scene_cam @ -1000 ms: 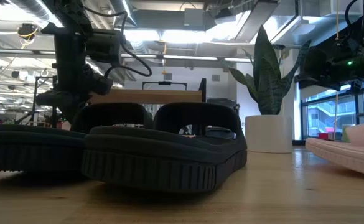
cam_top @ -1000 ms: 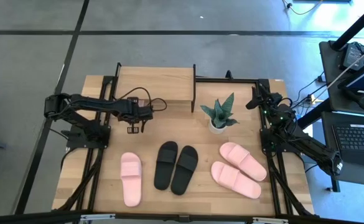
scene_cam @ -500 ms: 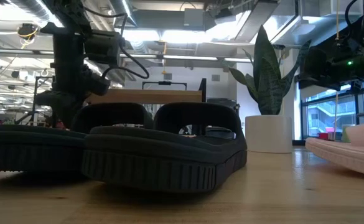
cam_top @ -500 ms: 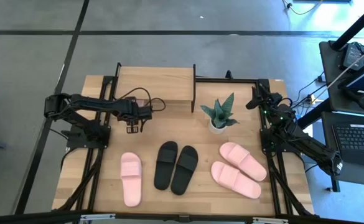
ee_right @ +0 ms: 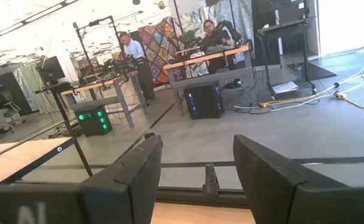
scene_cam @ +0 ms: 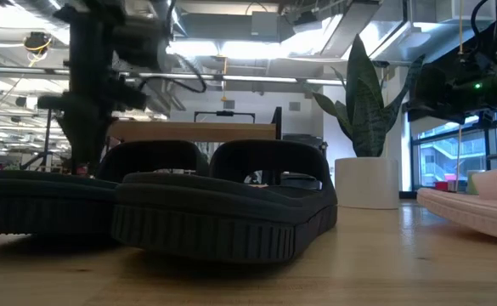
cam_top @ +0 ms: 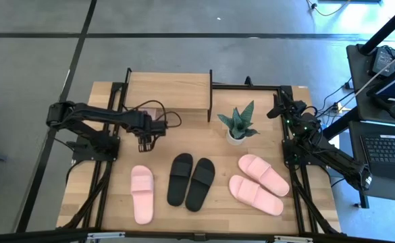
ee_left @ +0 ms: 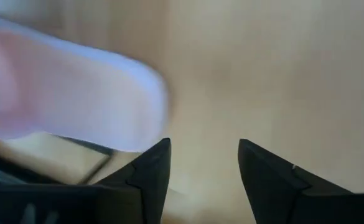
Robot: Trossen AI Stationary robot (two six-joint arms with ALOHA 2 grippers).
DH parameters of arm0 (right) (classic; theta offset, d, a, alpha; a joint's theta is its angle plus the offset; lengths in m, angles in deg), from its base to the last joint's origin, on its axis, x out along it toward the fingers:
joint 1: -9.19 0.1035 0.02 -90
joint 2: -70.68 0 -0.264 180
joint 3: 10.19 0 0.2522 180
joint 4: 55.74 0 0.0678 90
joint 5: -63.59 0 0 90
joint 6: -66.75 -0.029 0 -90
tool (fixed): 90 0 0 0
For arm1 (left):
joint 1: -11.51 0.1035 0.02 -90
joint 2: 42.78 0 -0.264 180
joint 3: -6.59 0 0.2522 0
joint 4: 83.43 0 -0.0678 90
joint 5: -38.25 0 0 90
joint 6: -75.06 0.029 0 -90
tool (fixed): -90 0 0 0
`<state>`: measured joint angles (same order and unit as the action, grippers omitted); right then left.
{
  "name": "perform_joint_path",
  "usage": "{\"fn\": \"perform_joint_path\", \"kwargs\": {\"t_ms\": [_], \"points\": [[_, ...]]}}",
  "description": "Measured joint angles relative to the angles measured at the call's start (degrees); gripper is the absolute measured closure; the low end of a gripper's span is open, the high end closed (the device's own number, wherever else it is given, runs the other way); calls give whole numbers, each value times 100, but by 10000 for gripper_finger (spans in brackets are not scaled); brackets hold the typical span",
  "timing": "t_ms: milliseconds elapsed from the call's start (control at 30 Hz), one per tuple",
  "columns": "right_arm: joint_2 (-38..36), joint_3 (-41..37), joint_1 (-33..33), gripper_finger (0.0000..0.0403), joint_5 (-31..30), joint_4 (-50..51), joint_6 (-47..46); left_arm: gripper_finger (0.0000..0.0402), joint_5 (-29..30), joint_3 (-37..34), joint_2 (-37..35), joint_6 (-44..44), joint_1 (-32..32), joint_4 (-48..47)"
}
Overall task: Pick and place slides into the shelf
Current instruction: Put the pink slipper under the shelf
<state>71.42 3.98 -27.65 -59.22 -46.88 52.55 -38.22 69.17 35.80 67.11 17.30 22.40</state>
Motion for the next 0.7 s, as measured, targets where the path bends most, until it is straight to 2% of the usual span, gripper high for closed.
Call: {"fn": "perform_joint_path", "kwargs": {"t_ms": [100, 200, 433, 567, 700], "points": [[0, 0, 0, 203, -1, 2, -255, 225, -512, 194, -236, -346, -377, 48], [0, 1, 0, 203, 3, 2, -373, 225, -531, 248, -589, -767, -920, 164], [0, 0, 1, 203, 1, 2, -364, 225, -161, 269, -1435, -2371, -2543, 455], [0, 0, 2, 203, 1, 4, -360, 225, 399, 269, -1482, -3028, -3493, 652], [0, 2, 0, 203, 1, 4, -358, 225, 513, 312, -1254, -3677, -4161, 764]]}}
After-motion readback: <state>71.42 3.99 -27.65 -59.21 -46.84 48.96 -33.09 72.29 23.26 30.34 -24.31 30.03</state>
